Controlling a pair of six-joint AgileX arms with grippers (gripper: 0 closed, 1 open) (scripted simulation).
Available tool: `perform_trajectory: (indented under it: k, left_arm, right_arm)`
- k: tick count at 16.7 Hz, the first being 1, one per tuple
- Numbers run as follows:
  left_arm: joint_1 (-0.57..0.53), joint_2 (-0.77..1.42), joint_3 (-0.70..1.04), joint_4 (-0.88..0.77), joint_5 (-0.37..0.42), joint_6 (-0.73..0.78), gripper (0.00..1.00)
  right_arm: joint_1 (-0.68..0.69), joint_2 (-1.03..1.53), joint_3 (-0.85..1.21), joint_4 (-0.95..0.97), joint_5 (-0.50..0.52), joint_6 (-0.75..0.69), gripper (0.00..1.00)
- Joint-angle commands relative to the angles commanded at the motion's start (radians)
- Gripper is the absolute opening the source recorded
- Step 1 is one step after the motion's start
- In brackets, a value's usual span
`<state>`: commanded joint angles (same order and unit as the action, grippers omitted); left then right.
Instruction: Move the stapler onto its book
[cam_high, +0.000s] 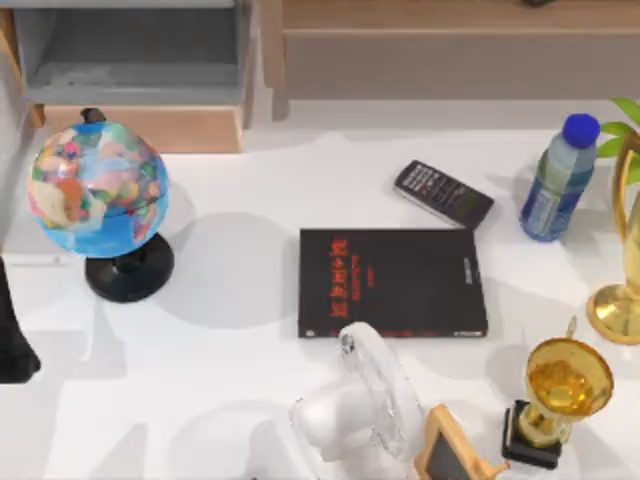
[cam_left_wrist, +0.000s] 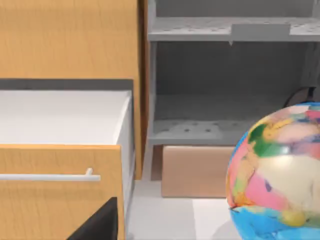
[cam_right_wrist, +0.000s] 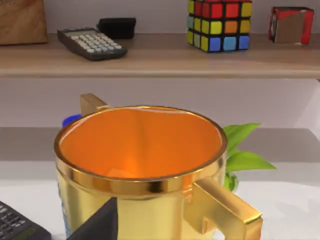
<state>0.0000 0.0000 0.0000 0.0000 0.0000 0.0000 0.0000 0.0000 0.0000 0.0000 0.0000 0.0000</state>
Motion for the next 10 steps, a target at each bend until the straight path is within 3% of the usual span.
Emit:
perform_trajectory:
  k: [5,10]
  left_arm:
    - [0.008,0.05,0.054,-0.037,0.0,0.011,1.0]
    - [0.052,0.322,0.322,-0.214,0.002,0.063,1.0]
  right_arm:
    - [0.0,0.0,0.0,0.0,0.0,0.0,1.0]
    - [0.0,0.0,0.0,0.0,0.0,0.0,1.0]
